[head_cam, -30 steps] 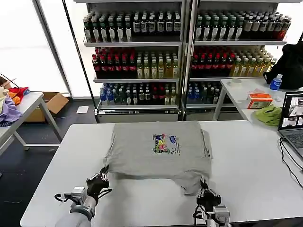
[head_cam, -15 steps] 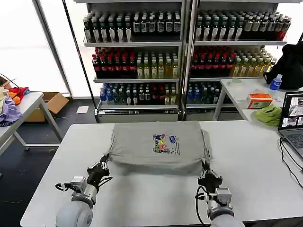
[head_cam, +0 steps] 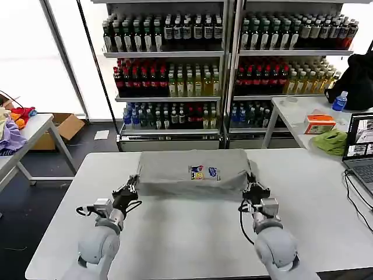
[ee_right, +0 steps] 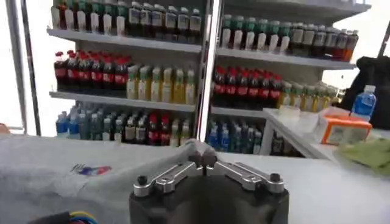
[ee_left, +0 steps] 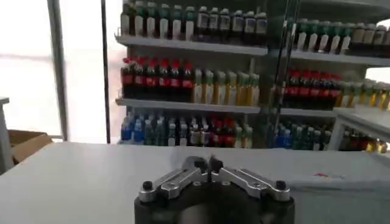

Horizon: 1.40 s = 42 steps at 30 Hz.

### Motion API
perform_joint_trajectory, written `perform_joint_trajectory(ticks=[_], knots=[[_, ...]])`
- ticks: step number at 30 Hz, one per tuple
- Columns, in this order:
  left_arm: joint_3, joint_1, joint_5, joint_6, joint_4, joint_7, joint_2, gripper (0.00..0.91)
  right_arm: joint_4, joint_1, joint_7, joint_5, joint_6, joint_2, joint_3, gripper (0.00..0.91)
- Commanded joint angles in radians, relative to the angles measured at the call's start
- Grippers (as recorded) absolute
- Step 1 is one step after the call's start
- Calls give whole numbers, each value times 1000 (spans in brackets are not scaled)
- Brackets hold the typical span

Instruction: Fold and organize the clothes.

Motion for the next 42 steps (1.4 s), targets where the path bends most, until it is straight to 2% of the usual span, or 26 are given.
perform_joint_trajectory(ticks=[1,8,9,10,11,12,16,18,21,24,26,31,38,42], knots=[[56,-223,-22,9,262,-4,-13,0,-239,234,-16,18,-16,1,-41,0],[82,-246,-47,60,312,-11,-5,0,-300,234,-21,39,-41,28,-65,0],[84,-246,-46,62,316,-11,0,0,-304,234,-19,46,-49,30,-68,625],[84,-245,-46,68,319,-8,3,10,-313,235,-11,58,-58,36,-69,907],[85,-243,-46,72,320,-8,5,776,-325,238,-4,70,-71,43,-68,907],[86,-242,-46,73,322,-10,6,907,-333,241,-2,83,-82,48,-66,907],[77,-242,-48,82,320,-13,11,907,-349,246,5,148,-92,70,-63,907],[73,-239,-55,89,306,-20,16,907,-340,249,32,212,-79,93,-63,907],[59,-232,-96,110,260,-54,18,907,-328,263,106,291,10,134,-63,907],[45,-227,-226,166,182,-118,21,907,-310,284,176,351,89,177,-58,907],[33,-223,-311,197,143,-158,25,907,-286,285,179,349,123,186,-58,907],[24,-184,-280,193,81,-153,42,907,-217,243,212,296,113,167,-55,907],[17,-105,-213,181,7,-127,53,907,-105,122,248,243,71,114,-23,907],[19,-53,-145,174,-10,-107,57,907,-23,28,258,208,23,89,0,907]])
